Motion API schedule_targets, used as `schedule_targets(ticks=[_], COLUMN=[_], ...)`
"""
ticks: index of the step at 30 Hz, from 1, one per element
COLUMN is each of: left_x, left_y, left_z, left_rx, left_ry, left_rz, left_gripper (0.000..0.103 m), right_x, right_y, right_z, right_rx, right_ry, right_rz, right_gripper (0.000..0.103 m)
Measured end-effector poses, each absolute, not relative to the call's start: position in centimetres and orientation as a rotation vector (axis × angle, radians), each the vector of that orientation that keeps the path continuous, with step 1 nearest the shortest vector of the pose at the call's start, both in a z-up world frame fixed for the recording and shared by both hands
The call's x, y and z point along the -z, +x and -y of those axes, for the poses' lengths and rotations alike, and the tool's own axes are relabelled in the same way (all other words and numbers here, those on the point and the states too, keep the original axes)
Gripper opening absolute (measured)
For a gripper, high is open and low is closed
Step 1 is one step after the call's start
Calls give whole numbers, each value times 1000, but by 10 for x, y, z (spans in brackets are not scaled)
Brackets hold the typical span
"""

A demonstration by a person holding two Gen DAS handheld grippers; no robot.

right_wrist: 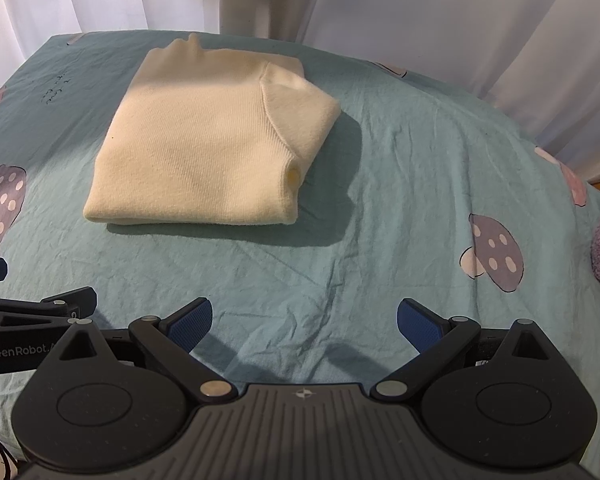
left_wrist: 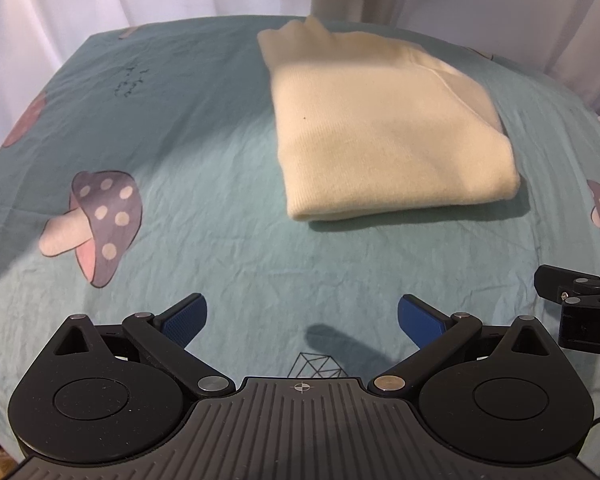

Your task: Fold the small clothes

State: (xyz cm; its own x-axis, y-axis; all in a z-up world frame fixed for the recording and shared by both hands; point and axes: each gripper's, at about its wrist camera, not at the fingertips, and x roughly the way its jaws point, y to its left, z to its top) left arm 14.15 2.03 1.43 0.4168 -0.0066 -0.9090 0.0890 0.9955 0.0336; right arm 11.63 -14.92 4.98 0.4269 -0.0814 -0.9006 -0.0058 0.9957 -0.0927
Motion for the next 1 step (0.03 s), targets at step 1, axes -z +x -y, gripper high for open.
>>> schedule_targets(ticks=[1], left_x=[-14], left_y=[141], left_z=[-20], left_rx=[59], left_ry=[81], left_rz=[-1141], left_gripper=[103], right_x=[-50], right_y=[116], right_z=[149], right_rx=[47], right_ry=[-87], right_rz=[-1128], right_gripper=[99])
